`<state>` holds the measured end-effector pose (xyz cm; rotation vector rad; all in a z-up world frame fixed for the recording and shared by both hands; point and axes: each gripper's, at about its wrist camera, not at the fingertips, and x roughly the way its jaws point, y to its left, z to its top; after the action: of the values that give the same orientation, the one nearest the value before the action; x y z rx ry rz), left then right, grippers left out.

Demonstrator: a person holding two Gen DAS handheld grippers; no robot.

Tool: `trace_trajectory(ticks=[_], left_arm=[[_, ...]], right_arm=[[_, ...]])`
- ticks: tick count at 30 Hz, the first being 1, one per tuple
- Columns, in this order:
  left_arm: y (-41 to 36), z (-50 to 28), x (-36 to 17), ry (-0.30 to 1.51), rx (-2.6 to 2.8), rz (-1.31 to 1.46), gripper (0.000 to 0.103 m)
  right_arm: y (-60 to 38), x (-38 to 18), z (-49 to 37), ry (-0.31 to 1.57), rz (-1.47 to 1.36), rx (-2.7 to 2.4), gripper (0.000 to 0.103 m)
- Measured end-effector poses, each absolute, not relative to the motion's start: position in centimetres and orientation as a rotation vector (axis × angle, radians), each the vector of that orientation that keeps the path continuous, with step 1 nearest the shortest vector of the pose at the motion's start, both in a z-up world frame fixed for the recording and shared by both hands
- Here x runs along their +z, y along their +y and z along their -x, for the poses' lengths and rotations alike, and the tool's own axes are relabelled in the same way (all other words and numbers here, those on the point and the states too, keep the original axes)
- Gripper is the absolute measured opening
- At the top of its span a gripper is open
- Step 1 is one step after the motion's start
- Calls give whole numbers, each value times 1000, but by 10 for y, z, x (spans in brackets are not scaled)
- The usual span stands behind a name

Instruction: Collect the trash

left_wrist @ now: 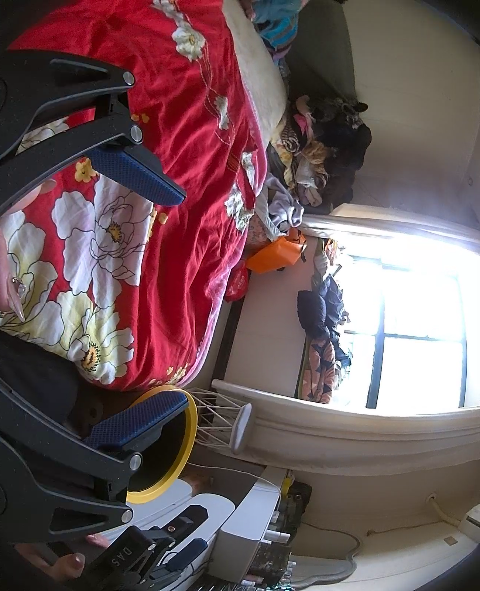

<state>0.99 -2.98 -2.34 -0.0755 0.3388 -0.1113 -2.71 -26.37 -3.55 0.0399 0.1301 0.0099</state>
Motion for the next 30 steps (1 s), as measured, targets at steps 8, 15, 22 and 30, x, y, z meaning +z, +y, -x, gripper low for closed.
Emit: trace_trajectory(ticks=[8, 15, 22, 30], left_arm=[[-30, -11, -24, 337, -102, 72, 92], [-29, -10, -24, 336, -104, 71, 92], [-29, -9, -24, 333, -106, 67, 92], [-29, -8, -24, 330, -107, 68, 92]], right_arm=[[-262, -35, 28, 138, -41, 6, 97], [-264, -34, 27, 138, -42, 5, 97], [-264, -34, 27, 139, -46, 11, 97], [-266, -34, 27, 137, -52, 9, 97]])
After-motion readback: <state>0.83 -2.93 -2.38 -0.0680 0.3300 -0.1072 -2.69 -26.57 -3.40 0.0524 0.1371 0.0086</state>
